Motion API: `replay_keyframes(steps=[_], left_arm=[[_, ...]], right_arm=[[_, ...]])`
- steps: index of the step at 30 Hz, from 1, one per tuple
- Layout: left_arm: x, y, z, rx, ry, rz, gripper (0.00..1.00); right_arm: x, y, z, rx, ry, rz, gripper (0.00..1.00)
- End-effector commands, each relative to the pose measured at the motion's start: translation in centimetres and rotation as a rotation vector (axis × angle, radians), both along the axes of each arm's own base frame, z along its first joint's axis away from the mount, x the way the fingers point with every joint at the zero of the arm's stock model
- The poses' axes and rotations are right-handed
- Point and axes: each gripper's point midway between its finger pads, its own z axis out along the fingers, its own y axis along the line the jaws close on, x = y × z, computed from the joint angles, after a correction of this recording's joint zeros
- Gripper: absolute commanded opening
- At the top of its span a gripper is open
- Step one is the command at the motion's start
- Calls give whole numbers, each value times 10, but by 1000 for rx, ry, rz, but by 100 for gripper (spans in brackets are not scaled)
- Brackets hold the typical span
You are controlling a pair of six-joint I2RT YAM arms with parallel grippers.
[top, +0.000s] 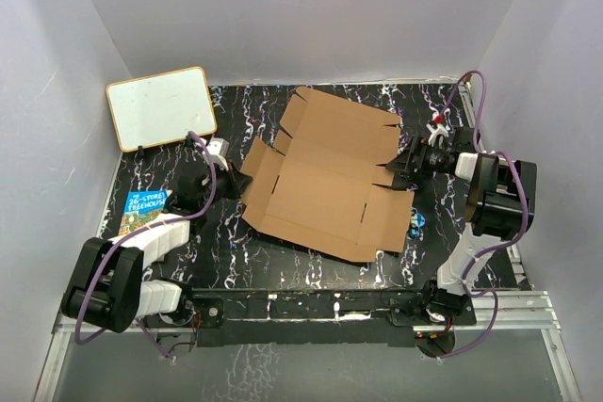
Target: Fold the paper box
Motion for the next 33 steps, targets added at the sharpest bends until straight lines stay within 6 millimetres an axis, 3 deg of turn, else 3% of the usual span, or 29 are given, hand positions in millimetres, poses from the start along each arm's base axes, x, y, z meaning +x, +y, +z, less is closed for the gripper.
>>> replay_keyframes(steps=[1, 7, 11, 16, 21, 24, 27, 31, 33], left_arm=[[0, -8, 19, -20, -89, -55, 0], [-2, -15, 28, -35, -130, -103, 0], [-3, -18, 28, -37, -120, -122, 0], [-4, -19, 25, -19, -104, -137, 0], [-3, -20, 24, -12, -91, -137, 0], [-2, -19, 21, -9, -74, -132, 0], [1, -19, 16, -11, -53, -124, 0], [7, -17, 15, -19, -11, -87, 0], [11, -14, 19, -41, 31, -54, 15]], right_arm=[[20, 1, 26, 64, -77, 10, 81], [29, 12, 27, 222, -43, 33, 80], [41, 10, 21, 264, -17, 1, 79], [60, 7, 29, 315, -41, -40, 75], [68, 7, 27, 381, -33, -70, 60], [71, 6, 29, 381, -55, -66, 40], [73, 6, 37, 367, -87, -55, 22], [68, 7, 59, 360, -160, -33, 9], [62, 10, 77, 366, -213, -8, 8]])
